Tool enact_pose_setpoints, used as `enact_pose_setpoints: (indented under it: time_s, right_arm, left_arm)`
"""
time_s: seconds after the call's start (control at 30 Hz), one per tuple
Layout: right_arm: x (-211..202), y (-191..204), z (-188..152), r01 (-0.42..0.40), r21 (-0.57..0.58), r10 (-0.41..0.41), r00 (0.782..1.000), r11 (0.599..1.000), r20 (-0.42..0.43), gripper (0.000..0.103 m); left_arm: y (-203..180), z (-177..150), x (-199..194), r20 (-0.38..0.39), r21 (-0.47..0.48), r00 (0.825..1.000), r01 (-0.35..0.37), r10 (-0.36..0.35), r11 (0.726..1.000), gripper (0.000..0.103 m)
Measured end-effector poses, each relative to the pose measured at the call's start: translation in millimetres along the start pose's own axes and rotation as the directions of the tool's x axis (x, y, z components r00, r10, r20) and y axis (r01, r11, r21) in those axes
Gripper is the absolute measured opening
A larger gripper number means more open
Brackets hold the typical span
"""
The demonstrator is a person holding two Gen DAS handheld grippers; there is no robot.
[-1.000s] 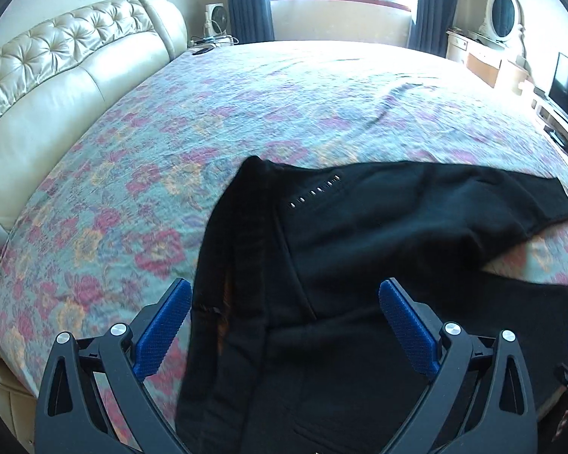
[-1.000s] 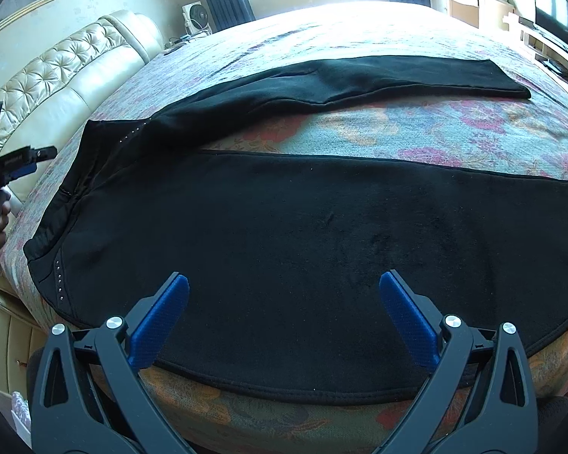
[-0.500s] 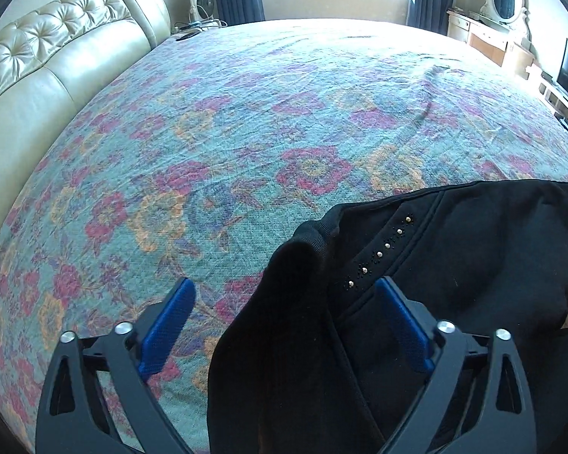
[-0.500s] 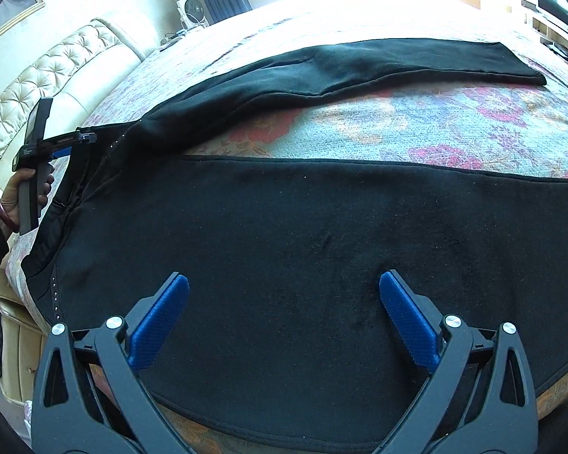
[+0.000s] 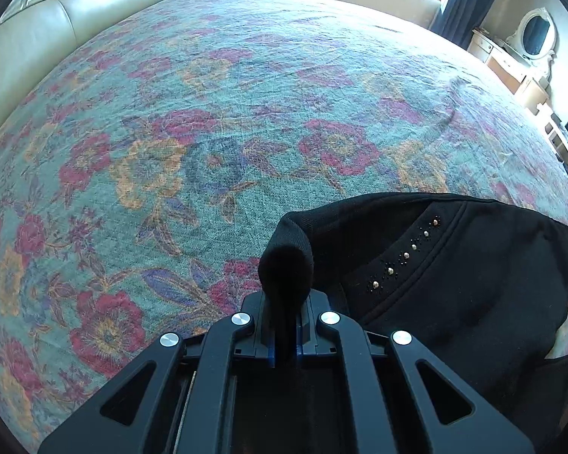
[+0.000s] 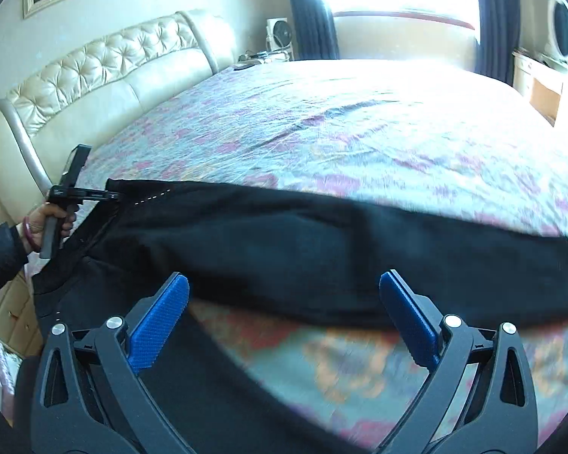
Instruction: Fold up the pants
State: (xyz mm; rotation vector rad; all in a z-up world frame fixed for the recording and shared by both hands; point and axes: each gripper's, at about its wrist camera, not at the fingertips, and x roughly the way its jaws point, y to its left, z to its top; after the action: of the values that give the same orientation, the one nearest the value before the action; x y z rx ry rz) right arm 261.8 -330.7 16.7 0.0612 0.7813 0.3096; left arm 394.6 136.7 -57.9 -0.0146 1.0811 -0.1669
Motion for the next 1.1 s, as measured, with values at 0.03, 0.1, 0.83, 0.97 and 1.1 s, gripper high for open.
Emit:
enact_pose_setpoints:
  time_s: [0.03,0.1,0.83,0.97,1.1]
  right_arm:
    - [18.5,-7.8,18.2,0.002,-0.042,-0.003,1.000,0.999,-0.025,0.101]
    - [61.9,-22.8,47.9,0.001,-0.089,-0.011,0.993,0.996,-0.117,0.101]
    - [102.9,11.7,41.6,0.169,-0.340,-0.240,0.954,0.925,-0.180,0.012]
    - [28.7,55.2,4.9,0.263,-0.384,-0.290,0.957,0.885,-0.011,0.012]
    - [-29.3,86.8,-59.7,0.305,-0.419,-0.311,0.949,0.855,0.056,0.012]
  left_arm:
    - [-1.7,0.5,2.5,-0.003,0.005,1.000,-0.009,0.009,1.000,0.006]
    - [-4.0,1.8,9.4,-0.017,0.011,0.999,-0.027,0.027,1.000,0.006]
    - [6.5,-6.7,-30.3,0.112,-0.064,0.991,0.077,-0.070,0.995,0.006]
    - [10.5,-32.4,-80.0,0.185,-0.080,0.970,0.175,-0.158,0.981,0.006]
    - [16.1,-85.5,-124.2,0.213,-0.073,0.951,0.243,-0.223,0.967,0.007]
